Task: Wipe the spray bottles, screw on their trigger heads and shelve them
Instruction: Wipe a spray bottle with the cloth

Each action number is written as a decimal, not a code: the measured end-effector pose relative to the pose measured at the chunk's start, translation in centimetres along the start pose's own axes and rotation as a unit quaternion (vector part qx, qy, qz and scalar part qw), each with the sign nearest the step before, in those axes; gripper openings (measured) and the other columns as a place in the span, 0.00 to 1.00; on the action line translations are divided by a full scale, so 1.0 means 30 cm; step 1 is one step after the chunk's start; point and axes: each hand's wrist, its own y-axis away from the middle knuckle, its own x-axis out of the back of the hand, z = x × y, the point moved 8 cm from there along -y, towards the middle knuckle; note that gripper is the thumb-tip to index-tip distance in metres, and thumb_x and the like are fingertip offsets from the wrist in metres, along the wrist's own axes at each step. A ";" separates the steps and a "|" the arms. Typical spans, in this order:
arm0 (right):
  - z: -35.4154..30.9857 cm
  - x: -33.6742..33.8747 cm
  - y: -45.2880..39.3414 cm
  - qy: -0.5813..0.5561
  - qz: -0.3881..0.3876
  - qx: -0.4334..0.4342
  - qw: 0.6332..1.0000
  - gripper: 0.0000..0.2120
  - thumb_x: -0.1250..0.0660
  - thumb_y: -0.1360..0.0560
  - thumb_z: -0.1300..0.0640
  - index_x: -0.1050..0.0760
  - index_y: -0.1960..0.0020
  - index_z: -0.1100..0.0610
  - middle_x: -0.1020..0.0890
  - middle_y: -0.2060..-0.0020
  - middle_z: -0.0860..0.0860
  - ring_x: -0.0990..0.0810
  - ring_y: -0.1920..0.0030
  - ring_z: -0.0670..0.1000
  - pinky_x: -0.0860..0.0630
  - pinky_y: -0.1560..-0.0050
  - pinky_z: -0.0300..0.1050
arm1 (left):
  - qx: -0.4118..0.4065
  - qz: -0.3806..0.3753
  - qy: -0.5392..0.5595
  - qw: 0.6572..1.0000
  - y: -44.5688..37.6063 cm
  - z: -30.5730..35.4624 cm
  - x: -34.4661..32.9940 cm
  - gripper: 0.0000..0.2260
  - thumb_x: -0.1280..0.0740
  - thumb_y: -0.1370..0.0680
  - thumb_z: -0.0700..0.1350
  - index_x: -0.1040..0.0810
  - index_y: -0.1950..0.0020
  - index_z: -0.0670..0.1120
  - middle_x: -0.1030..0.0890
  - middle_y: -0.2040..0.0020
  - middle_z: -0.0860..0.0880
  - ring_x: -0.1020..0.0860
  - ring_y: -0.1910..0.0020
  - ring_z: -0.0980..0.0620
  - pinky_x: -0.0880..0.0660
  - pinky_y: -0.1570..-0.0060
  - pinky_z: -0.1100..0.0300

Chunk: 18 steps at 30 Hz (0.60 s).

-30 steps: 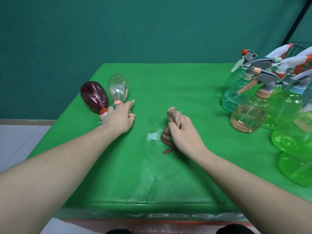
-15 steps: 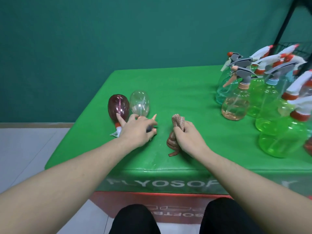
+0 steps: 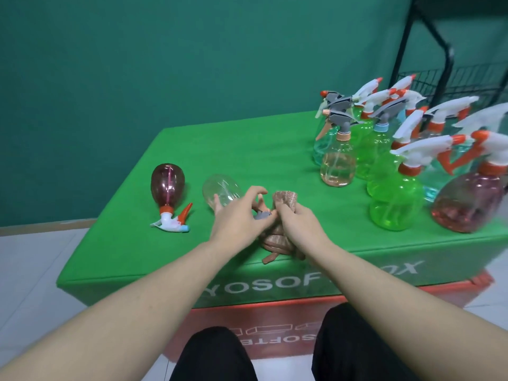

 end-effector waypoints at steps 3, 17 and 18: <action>0.009 -0.001 0.005 -0.012 -0.004 -0.013 1.000 0.10 0.39 0.19 0.51 0.23 0.55 0.53 0.17 0.59 0.50 0.19 0.57 0.52 0.23 0.53 0.46 | -0.006 -0.022 0.020 1.000 0.025 0.058 -0.028 0.24 0.30 0.22 0.52 0.33 0.27 0.57 0.18 0.52 0.56 0.18 0.47 0.51 0.61 0.20 0.42; 0.044 0.045 -0.006 -0.023 -0.008 -0.025 0.999 0.04 0.33 0.21 0.58 0.20 0.53 0.54 0.14 0.53 0.56 0.16 0.48 0.58 0.19 0.44 0.57 | -0.171 -0.135 -0.235 0.947 -0.019 -0.028 -0.005 0.33 0.33 0.24 0.50 0.40 0.20 0.58 0.46 0.17 0.53 0.56 0.17 0.52 0.67 0.21 0.40; 0.045 0.046 -0.007 -0.017 -0.008 -0.023 1.000 0.04 0.34 0.21 0.59 0.20 0.52 0.54 0.14 0.53 0.55 0.16 0.48 0.58 0.19 0.45 0.56 | -0.174 -0.151 -0.269 0.935 -0.032 -0.043 -0.014 0.35 0.31 0.23 0.50 0.42 0.19 0.60 0.49 0.16 0.53 0.58 0.17 0.52 0.67 0.21 0.38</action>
